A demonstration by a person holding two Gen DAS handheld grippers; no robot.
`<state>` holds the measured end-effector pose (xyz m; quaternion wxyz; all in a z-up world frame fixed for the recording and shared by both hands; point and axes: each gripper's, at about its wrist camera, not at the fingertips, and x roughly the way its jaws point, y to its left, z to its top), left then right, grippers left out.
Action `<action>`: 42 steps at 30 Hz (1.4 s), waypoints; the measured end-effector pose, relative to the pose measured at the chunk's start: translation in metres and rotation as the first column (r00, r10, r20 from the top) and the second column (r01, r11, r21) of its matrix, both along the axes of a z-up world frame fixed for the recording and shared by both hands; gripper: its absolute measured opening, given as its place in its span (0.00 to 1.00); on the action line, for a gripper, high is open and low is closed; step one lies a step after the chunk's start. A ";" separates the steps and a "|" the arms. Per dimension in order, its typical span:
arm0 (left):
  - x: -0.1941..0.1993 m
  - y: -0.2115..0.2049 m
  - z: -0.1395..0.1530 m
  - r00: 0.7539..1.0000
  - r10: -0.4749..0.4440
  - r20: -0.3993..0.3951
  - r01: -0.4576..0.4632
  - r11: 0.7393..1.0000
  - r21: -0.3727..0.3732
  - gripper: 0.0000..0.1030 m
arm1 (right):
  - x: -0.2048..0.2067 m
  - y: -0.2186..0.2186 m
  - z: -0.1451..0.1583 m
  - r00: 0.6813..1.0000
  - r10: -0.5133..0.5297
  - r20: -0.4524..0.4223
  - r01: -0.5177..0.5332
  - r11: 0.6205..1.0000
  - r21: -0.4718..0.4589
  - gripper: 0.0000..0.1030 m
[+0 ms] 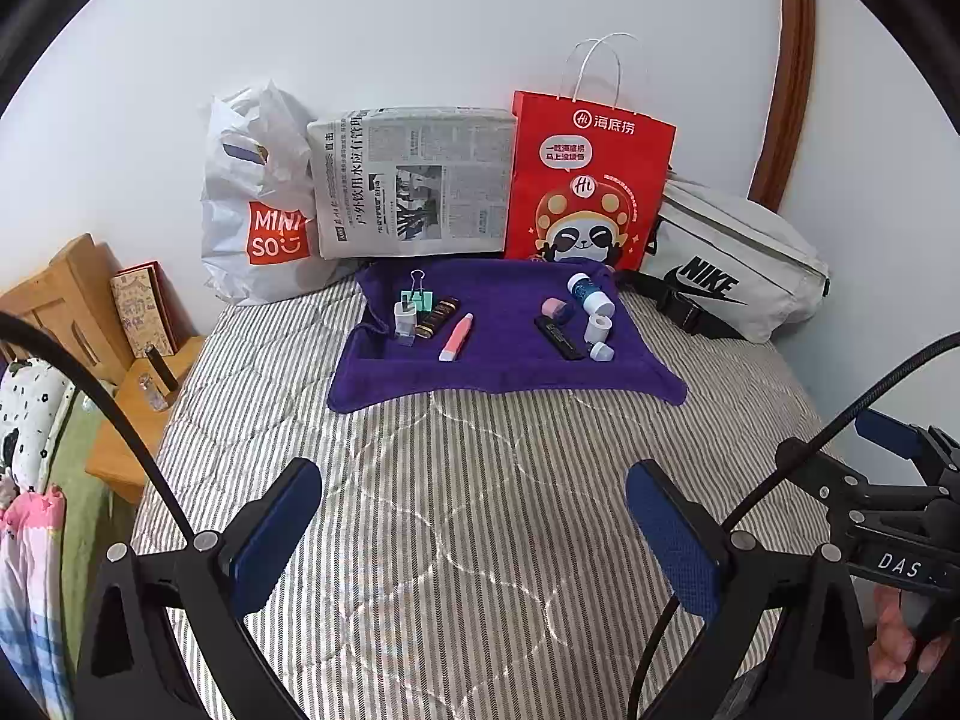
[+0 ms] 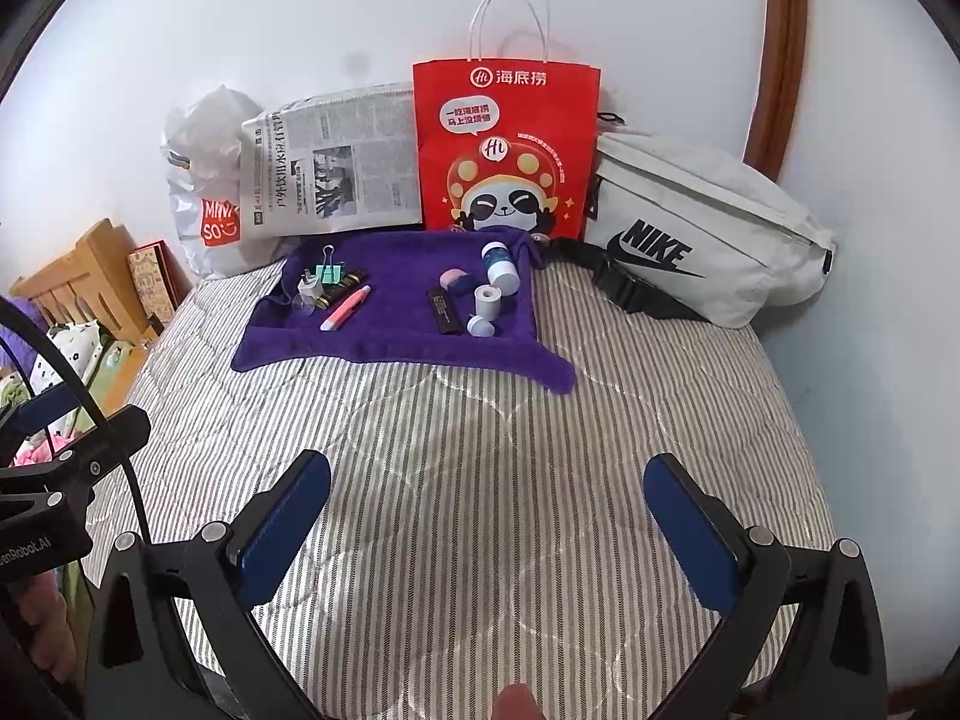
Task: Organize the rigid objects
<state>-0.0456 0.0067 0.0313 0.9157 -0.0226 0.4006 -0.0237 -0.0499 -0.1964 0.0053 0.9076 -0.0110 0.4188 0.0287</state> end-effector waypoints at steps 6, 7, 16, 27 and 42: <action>0.000 0.000 0.000 1.000 0.000 -0.001 0.000 1.000 0.000 1.00 | 0.000 -0.001 0.001 1.000 -0.002 -0.002 0.002 1.000 -0.002 1.00; 0.000 0.000 0.000 1.000 -0.002 -0.001 0.002 1.000 0.000 1.00 | 0.001 -0.001 0.000 1.000 -0.002 -0.001 0.002 1.000 -0.002 1.00; -0.001 -0.001 -0.002 1.000 -0.004 -0.004 0.004 1.000 0.001 1.00 | 0.000 -0.002 0.001 1.000 -0.002 0.000 0.002 1.000 -0.006 1.00; -0.001 -0.003 -0.001 1.000 -0.007 -0.005 0.007 1.000 0.003 1.00 | 0.000 -0.002 0.001 1.000 -0.003 -0.001 0.003 1.000 -0.010 1.00; -0.001 0.005 -0.002 1.000 -0.021 -0.007 0.021 1.000 0.003 1.00 | -0.002 -0.003 0.000 1.000 -0.008 -0.001 0.007 1.000 -0.012 1.00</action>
